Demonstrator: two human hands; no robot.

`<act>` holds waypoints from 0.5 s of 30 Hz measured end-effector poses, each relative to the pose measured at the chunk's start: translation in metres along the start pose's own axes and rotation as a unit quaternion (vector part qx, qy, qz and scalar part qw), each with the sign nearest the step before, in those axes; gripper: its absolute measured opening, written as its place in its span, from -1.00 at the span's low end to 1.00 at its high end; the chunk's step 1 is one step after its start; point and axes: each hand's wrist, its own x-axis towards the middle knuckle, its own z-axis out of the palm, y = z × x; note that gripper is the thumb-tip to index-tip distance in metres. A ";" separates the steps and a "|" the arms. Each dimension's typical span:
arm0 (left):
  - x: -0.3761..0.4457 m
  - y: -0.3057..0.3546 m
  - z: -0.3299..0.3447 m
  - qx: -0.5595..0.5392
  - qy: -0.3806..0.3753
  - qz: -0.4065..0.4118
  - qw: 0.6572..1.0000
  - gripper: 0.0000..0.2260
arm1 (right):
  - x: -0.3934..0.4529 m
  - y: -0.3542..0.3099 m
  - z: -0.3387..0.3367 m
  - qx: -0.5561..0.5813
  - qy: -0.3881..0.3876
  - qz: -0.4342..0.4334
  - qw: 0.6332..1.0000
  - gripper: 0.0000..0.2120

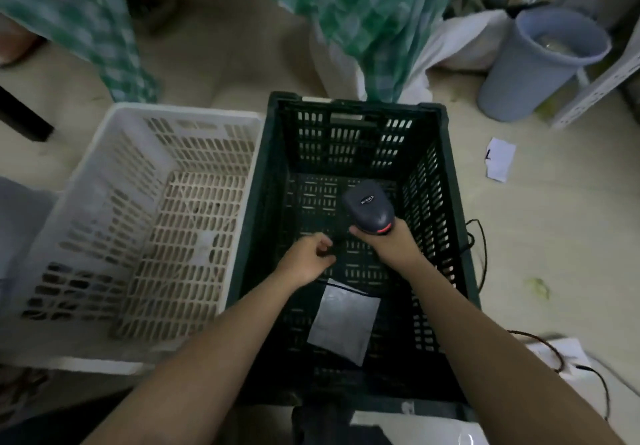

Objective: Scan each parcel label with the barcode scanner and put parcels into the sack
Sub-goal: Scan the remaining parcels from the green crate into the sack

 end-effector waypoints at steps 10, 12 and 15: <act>0.081 -0.093 0.105 0.129 -0.028 -0.050 0.990 -0.78 | 0.064 0.095 0.023 0.007 0.062 0.057 0.996 -0.73; 0.092 -0.099 0.116 0.160 -0.004 -0.022 0.987 -0.74 | 0.073 0.106 0.024 0.002 0.070 0.063 0.996 -0.67; 0.106 -0.105 0.128 0.260 0.032 0.008 0.965 -0.72 | 0.078 0.115 0.023 -0.005 0.082 0.063 0.995 -0.68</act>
